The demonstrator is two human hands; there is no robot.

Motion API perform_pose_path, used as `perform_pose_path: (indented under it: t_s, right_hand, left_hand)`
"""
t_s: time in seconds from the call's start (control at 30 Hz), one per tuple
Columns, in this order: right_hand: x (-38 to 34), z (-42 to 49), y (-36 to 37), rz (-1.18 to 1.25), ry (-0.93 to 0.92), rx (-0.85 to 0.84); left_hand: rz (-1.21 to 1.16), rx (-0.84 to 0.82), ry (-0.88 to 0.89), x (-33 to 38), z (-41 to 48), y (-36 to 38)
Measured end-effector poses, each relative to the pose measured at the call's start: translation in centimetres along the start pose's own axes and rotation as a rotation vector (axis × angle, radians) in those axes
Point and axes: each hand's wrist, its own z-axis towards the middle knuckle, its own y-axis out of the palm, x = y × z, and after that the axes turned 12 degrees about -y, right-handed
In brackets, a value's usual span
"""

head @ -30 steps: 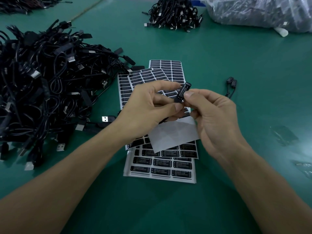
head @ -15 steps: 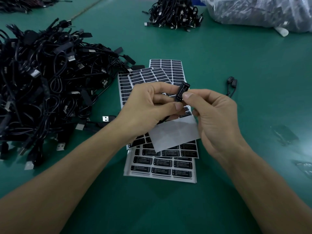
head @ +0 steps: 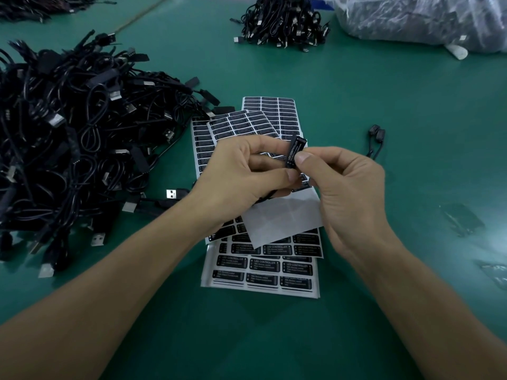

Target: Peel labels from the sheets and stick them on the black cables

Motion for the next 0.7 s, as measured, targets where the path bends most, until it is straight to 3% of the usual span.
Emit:
perform_pose_path:
  t_s: [0.7]
  right_hand:
    - [0.09, -0.12, -0.01, -0.073, -0.105, 0.001]
  left_hand:
    - [0.006, -0.037, 0.006, -0.26, 0.26, -0.25]
